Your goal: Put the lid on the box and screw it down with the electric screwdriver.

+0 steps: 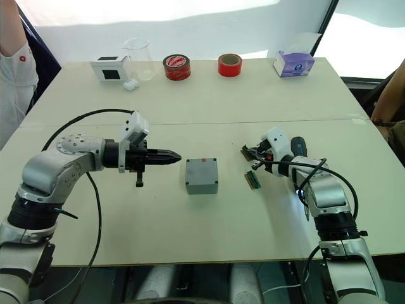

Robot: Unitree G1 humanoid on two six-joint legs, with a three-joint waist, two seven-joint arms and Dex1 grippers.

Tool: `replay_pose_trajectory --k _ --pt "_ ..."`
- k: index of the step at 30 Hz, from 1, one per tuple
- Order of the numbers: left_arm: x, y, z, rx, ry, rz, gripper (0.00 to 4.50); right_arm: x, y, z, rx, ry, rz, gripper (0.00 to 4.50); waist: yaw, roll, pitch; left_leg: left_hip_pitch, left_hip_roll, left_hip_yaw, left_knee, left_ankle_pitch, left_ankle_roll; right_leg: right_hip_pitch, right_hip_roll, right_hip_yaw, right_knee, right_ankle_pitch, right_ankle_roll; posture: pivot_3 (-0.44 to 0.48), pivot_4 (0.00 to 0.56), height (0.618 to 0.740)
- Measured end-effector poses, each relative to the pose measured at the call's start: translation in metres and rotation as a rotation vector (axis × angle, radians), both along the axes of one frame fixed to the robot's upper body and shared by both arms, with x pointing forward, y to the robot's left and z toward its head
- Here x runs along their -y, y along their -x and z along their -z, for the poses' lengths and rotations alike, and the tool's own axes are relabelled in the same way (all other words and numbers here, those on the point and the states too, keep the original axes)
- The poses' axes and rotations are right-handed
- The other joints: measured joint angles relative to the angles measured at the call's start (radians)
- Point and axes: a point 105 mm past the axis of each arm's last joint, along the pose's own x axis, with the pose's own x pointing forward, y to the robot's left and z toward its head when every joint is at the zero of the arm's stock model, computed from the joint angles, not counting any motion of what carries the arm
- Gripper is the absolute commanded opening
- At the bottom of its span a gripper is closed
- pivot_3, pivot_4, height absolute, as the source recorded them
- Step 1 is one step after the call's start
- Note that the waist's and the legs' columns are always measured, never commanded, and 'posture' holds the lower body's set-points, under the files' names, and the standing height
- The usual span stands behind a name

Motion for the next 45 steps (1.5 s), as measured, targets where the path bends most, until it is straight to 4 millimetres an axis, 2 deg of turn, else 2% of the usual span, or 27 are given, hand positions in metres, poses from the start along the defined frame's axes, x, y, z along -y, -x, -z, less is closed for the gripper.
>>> replay_pose_trajectory --k 4,10,13,18,21,24,34,45 --pt "-0.001 -0.001 0.001 -0.003 0.002 -0.003 0.00 0.003 0.000 -0.006 0.003 -0.016 0.016 0.01 0.000 0.000 0.000 0.000 0.000 0.000 0.000 0.000 0.000 0.000 0.000 0.000 0.000 0.000 0.000 0.000 0.150 0.740" --pt "-0.003 -0.003 0.003 0.004 0.005 -0.013 0.00 0.001 0.003 -0.032 0.054 -0.063 0.017 0.01 0.000 0.000 0.000 0.000 0.000 0.000 0.000 -0.001 0.001 0.000 0.000 0.000 0.000 0.000 0.000 0.000 0.150 0.740" --pt "-0.008 -0.006 0.010 -0.015 0.004 -0.034 0.00 -0.011 0.010 -0.048 0.084 -0.074 -0.030 0.01 -0.001 0.000 0.000 0.000 0.000 0.000 0.000 -0.001 0.001 0.000 0.000 0.000 0.000 0.000 0.000 0.000 0.150 0.740" --pt "-0.009 -0.002 0.012 -0.030 -0.001 -0.011 0.00 -0.046 0.030 -0.067 0.128 -0.104 -0.174 0.01 0.001 0.000 0.000 0.000 0.000 0.000 0.000 -0.001 0.002 0.000 0.000 0.000 0.000 0.000 0.000 0.000 0.150 0.740" --pt "-0.009 -0.002 0.012 -0.027 -0.004 -0.012 0.00 -0.066 0.043 -0.060 0.113 -0.102 -0.254 0.01 0.003 0.000 0.000 0.000 0.000 0.000 0.000 -0.001 0.002 0.000 0.000 0.000 0.000 0.000 0.000 0.000 0.150 0.740" --pt "-0.009 -0.001 0.014 -0.032 -0.005 -0.016 0.00 -0.075 0.051 -0.045 0.072 -0.085 -0.291 0.01 0.005 0.000 0.000 0.000 0.000 0.000 0.000 -0.001 0.002 0.000 0.000 0.000 0.000 0.000 0.000 0.000 0.150 0.740" --pt "-0.006 0.002 0.013 -0.018 -0.008 -0.011 0.00 -0.083 0.057 -0.037 0.057 -0.078 -0.319 0.01 0.004 0.000 0.000 0.000 0.000 0.000 0.000 -0.001 0.002 0.000 0.000 0.000 0.000 0.000 0.000 0.000 0.150 0.740" --pt "-0.002 0.003 0.019 -0.030 -0.023 -0.002 0.00 -0.082 0.051 -0.032 0.058 -0.066 -0.299 0.01 0.004 0.000 0.000 0.000 0.000 0.000 0.000 -0.001 0.002 0.000 0.000 0.000 0.000 0.000 0.000 0.000 0.150 0.740"
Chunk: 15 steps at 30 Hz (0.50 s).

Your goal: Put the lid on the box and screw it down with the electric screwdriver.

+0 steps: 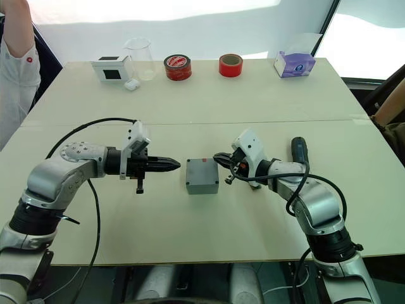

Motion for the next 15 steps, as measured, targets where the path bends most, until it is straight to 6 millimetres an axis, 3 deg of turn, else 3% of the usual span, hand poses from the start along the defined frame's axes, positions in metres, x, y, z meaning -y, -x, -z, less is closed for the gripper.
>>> replay_pose_trajectory --k 10,14,15 --pt "0.0000 -0.0003 0.0001 0.001 -0.001 -0.003 0.00 0.0000 -0.0016 0.0060 -0.011 0.019 0.003 0.01 0.001 0.000 0.000 0.000 0.000 0.000 0.000 0.000 0.000 0.000 0.000 0.000 0.000 0.000 0.000 0.000 0.150 0.740" --pt "0.0001 -0.0003 0.0002 0.001 -0.001 -0.003 0.00 0.0005 -0.0020 0.0065 -0.010 0.022 0.006 1.02 0.000 0.000 0.000 0.000 0.000 0.000 0.000 0.000 0.000 0.000 0.000 0.000 0.000 0.000 0.000 0.000 0.150 0.740" --pt "0.0001 -0.0003 0.0002 0.001 -0.001 -0.003 0.00 0.0011 -0.0025 0.0071 -0.010 0.025 0.009 1.53 0.000 0.000 0.000 0.000 0.000 0.000 0.000 0.000 0.000 0.000 0.000 0.000 0.000 0.000 0.000 0.000 0.150 0.740"
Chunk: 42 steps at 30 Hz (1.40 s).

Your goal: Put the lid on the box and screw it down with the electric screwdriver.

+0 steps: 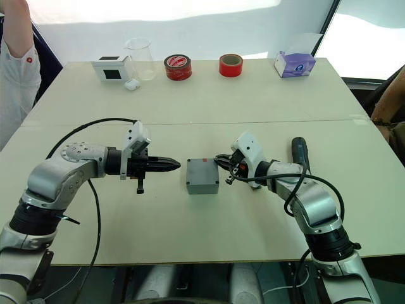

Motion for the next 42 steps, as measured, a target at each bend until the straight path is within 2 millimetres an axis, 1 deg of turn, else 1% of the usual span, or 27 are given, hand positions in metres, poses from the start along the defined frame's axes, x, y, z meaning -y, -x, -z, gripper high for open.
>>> replay_pose_trajectory --k 5,6,7,8,11,13,15,16,17,19,20,23,26,28,30,33,36,39,42 --pt "0.000 0.000 0.000 0.000 0.001 0.000 0.00 0.000 0.000 0.001 -0.003 0.001 0.002 3.59 0.000 0.000 0.000 0.000 0.000 0.000 0.000 0.000 0.000 0.000 0.000 0.000 0.000 0.000 0.000 0.000 0.150 0.740" --pt "0.000 0.000 0.000 0.000 0.001 0.000 0.00 0.001 0.000 0.001 -0.003 0.001 0.002 3.88 0.000 0.000 0.000 0.000 0.000 0.000 0.000 0.000 0.000 0.000 0.000 0.000 0.000 0.000 0.000 0.000 0.150 0.740" --pt "0.001 0.000 0.000 0.000 0.002 0.000 0.00 0.001 0.000 0.001 -0.005 0.003 0.003 4.29 0.000 0.000 0.000 0.000 0.000 0.000 0.000 0.000 0.000 0.000 0.000 0.000 0.000 0.000 0.000 0.000 0.150 0.740" --pt "0.001 0.000 0.000 0.001 0.003 0.001 0.00 0.002 0.000 0.001 -0.007 0.004 0.004 4.49 0.000 0.000 0.000 0.000 0.000 0.000 0.000 0.000 0.000 0.000 0.000 0.000 0.000 0.000 0.000 0.000 0.150 0.740" --pt "0.005 -0.001 -0.002 0.006 0.021 0.006 0.00 0.010 -0.002 -0.004 -0.033 -0.008 0.030 4.49 0.002 0.000 0.000 0.000 0.000 0.000 0.000 0.000 0.000 0.000 0.000 0.000 0.000 0.000 0.000 0.000 0.150 0.740" --pt "0.011 0.000 -0.009 0.014 0.050 0.028 0.00 0.030 -0.014 -0.032 -0.035 -0.063 0.130 4.49 0.002 0.000 0.000 0.000 0.000 0.000 0.000 0.000 0.000 0.000 0.000 0.000 0.000 0.000 0.000 0.000 0.150 0.740" --pt "0.016 0.003 -0.017 0.035 0.062 0.056 0.00 0.056 -0.021 -0.062 0.001 -0.057 0.235 4.49 0.004 0.000 0.000 0.000 0.000 -0.001 0.000 0.000 0.000 0.000 0.000 0.000 0.000 0.000 0.000 0.000 0.150 0.740" --pt "0.017 0.005 -0.020 0.045 0.062 0.072 0.00 0.068 -0.021 -0.070 -0.006 -0.039 0.275 4.49 0.004 0.000 0.000 0.000 0.000 -0.001 0.000 0.000 0.000 0.000 0.000 0.000 0.000 0.000 0.000 0.000 0.150 0.740" --pt "0.018 0.007 -0.021 0.051 0.060 0.089 0.00 0.080 -0.020 -0.073 -0.040 -0.012 0.308 4.49 0.003 0.000 0.000 0.000 0.000 -0.001 -0.001 0.000 0.000 0.000 0.000 0.000 -0.001 0.000 0.000 0.000 0.150 0.740" --pt "0.020 0.014 -0.022 0.059 0.042 0.137 0.00 0.111 -0.015 -0.076 -0.172 0.038 0.401 4.49 0.001 0.000 0.000 -0.001 0.000 0.000 -0.001 0.000 0.001 0.000 -0.001 0.000 -0.002 0.000 0.000 0.000 0.150 0.740" --pt "0.022 0.018 -0.022 0.063 0.034 0.164 0.00 0.123 -0.012 -0.079 -0.228 0.054 0.443 4.49 0.000 0.000 0.000 0.000 0.000 0.001 -0.001 0.000 0.001 0.000 -0.001 0.000 -0.001 0.000 0.000 0.000 0.150 0.740" --pt "0.028 0.028 -0.021 0.074 0.017 0.233 0.00 0.141 -0.003 -0.085 -0.332 0.093 0.506 4.49 -0.003 0.000 0.000 0.000 0.001 0.000 -0.001 0.000 0.001 0.000 -0.001 0.000 -0.002 0.000 -0.001 0.000 0.150 0.740" --pt "0.029 0.030 -0.021 0.083 0.013 0.249 0.00 0.143 0.002 -0.077 -0.416 0.112 0.513 4.49 -0.006 0.000 0.000 0.000 0.001 0.001 -0.001 -0.001 0.001 0.000 -0.001 0.000 -0.002 0.000 0.000 0.000 0.150 0.740" --pt "0.034 0.034 -0.018 0.110 -0.006 0.281 0.00 0.162 0.010 -0.054 -0.598 0.179 0.575 4.49 -0.002 0.001 0.000 -0.001 0.001 0.001 -0.001 -0.001 0.002 0.000 -0.001 0.000 -0.002 0.000 -0.001 0.000 0.150 0.740" --pt "0.036 0.039 -0.012 0.107 -0.007 0.294 0.00 0.178 0.015 -0.034 -0.742 0.200 0.635 4.49 -0.001 0.001 0.000 -0.001 0.000 0.002 -0.001 -0.001 0.002 0.000 -0.002 0.001 -0.003 0.000 -0.001 0.000 0.150 0.740" --pt "0.038 0.040 -0.008 0.105 -0.002 0.287 0.00 0.176 0.019 -0.016 -0.841 0.223 0.622 4.49 -0.004 0.000 0.000 -0.001 0.000 0.002 0.000 -0.001 0.002 0.000 -0.002 0.001 -0.002 0.000 0.000 0.000 0.150 0.740" --pt "0.040 0.043 -0.009 0.120 -0.001 0.285 0.00 0.175 0.019 -0.011 -0.873 0.242 0.616 4.49 -0.005 0.001 0.000 -0.001 0.000 0.002 -0.001 -0.001 0.002 -0.001 -0.002 0.001 -0.002 0.000 0.000 0.000 0.150 0.740" --pt "0.040 0.046 -0.005 0.103 0.002 0.271 0.00 0.178 0.017 -0.010 -0.888 0.253 0.632 4.49 -0.004 0.001 0.000 -0.001 0.000 0.002 -0.001 -0.001 0.002 -0.001 -0.002 0.001 -0.002 0.000 0.000 0.000 0.150 0.740" --pt "0.039 0.045 -0.004 0.101 0.007 0.246 0.00 0.178 0.012 -0.002 -0.901 0.275 0.632 4.49 -0.003 0.001 0.000 -0.001 0.000 0.002 0.000 -0.001 0.002 -0.001 -0.002 0.001 -0.002 0.000 0.000 0.000 0.150 0.740"
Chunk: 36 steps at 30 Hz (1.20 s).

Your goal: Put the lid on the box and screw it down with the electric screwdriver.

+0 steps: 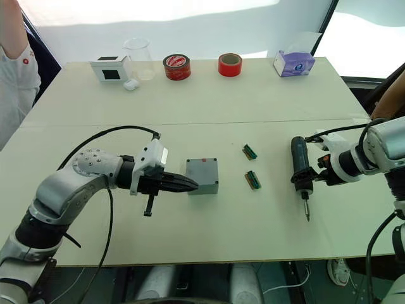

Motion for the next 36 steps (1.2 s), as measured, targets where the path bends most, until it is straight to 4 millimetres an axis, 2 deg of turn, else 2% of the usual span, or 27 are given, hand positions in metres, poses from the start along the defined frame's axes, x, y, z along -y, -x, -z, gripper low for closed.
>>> replay_pose_trajectory --k 2,4,7,11,13,14,19,22,26,27,30,31,33,36 --pt "0.000 0.000 0.000 0.002 0.003 -0.012 0.00 -0.002 -0.005 0.009 -0.023 0.019 -0.015 4.49 -0.001 0.000 0.000 0.000 0.000 0.000 0.000 0.000 0.000 0.000 0.000 0.000 0.000 0.000 0.000 0.000 0.150 0.740" --pt "0.000 0.000 0.001 -0.004 0.000 -0.022 0.00 0.000 -0.009 0.010 -0.029 0.034 -0.023 4.49 0.000 -0.001 0.000 0.000 0.000 -0.001 0.000 0.000 0.000 0.001 0.001 0.000 0.000 0.000 0.000 0.000 0.150 0.740" --pt "-0.001 -0.001 0.001 -0.002 0.001 -0.036 0.00 0.000 -0.012 0.012 -0.043 0.047 -0.037 3.87 -0.002 -0.004 -0.002 0.001 0.000 -0.001 0.001 0.000 0.000 0.002 0.001 0.000 0.000 0.000 0.000 0.000 0.150 0.740" --pt "-0.001 -0.002 0.003 -0.005 0.002 -0.048 0.00 0.004 -0.013 0.015 -0.063 0.092 -0.054 2.55 -0.001 -0.004 -0.002 0.002 0.000 -0.001 0.001 0.000 0.000 0.003 0.001 -0.001 0.000 0.000 0.000 0.000 0.150 0.740" --pt "-0.002 -0.003 0.003 -0.004 0.002 -0.055 0.00 0.005 -0.013 0.015 -0.068 0.098 -0.055 1.98 -0.001 -0.004 -0.002 0.002 0.000 -0.001 0.000 0.000 0.000 0.002 0.001 -0.001 0.000 0.000 0.000 0.000 0.150 0.740" --pt "-0.002 -0.003 0.003 -0.003 0.003 -0.059 0.00 0.004 -0.013 0.015 -0.071 0.099 -0.059 1.84 -0.002 -0.004 -0.002 0.002 0.000 -0.001 0.000 0.000 0.000 0.002 0.001 -0.001 0.000 0.000 0.000 0.000 0.150 0.740" --pt "-0.008 -0.005 0.005 -0.003 -0.013 -0.084 0.00 -0.001 -0.018 0.016 -0.054 0.094 -0.060 1.84 -0.005 -0.006 -0.003 0.002 0.001 -0.002 0.000 0.000 -0.001 0.003 0.002 -0.001 0.000 0.000 0.000 0.000 0.150 0.740" --pt "-0.018 -0.014 0.003 0.004 -0.024 -0.129 0.00 -0.009 -0.035 0.012 0.017 0.027 -0.023 1.84 -0.028 -0.008 -0.004 0.003 0.001 0.000 0.000 0.001 -0.002 0.003 0.002 0.000 0.000 0.001 -0.001 0.000 0.150 0.740" --pt "-0.035 -0.026 0.007 -0.010 -0.048 -0.192 0.00 -0.024 -0.066 -0.026 0.245 -0.070 -0.002 1.84 -0.025 0.002 0.001 -0.003 0.001 0.001 -0.003 0.002 -0.004 -0.008 0.002 0.001 0.004 0.000 -0.001 0.000 0.150 0.740" --pt "-0.038 -0.028 0.008 -0.019 -0.052 -0.194 0.00 -0.026 -0.071 -0.041 0.327 -0.111 0.010 1.84 -0.017 0.002 0.001 -0.005 0.001 0.000 -0.004 0.006 -0.010 -0.010 0.002 0.001 0.004 0.000 -0.001 0.000 0.150 0.740" --pt "-0.044 -0.032 0.009 -0.033 -0.066 -0.203 0.00 -0.041 -0.081 -0.083 0.592 -0.235 -0.033 1.84 -0.011 0.002 0.001 -0.014 0.001 -0.001 -0.003 0.007 -0.011 -0.016 0.002 -0.001 0.005 0.000 -0.001 0.000 0.150 0.740" --pt "-0.045 -0.034 0.008 -0.031 -0.066 -0.202 0.00 -0.051 -0.083 -0.099 0.743 -0.326 -0.047 1.84 -0.010 0.001 0.001 -0.016 0.001 -0.002 -0.001 0.007 -0.011 -0.016 0.002 -0.001 0.004 0.000 -0.001 0.000 0.150 0.740" --pt "-0.043 -0.038 0.003 -0.021 -0.061 -0.197 0.00 -0.077 -0.076 -0.130 0.986 -0.538 -0.087 1.84 -0.014 0.002 0.001 -0.016 0.000 -0.002 0.000 0.007 -0.011 -0.016 0.001 -0.001 0.005 0.001 0.001 0.000 0.150 0.740" --pt "-0.037 -0.042 -0.005 -0.007 -0.045 -0.170 0.00 -0.095 -0.049 -0.155 1.181 -0.701 -0.087 1.84 0.000 0.001 0.000 -0.016 0.000 -0.003 0.000 0.006 -0.011 -0.015 0.002 -0.002 0.005 0.001 0.000 0.000 0.150 0.740"
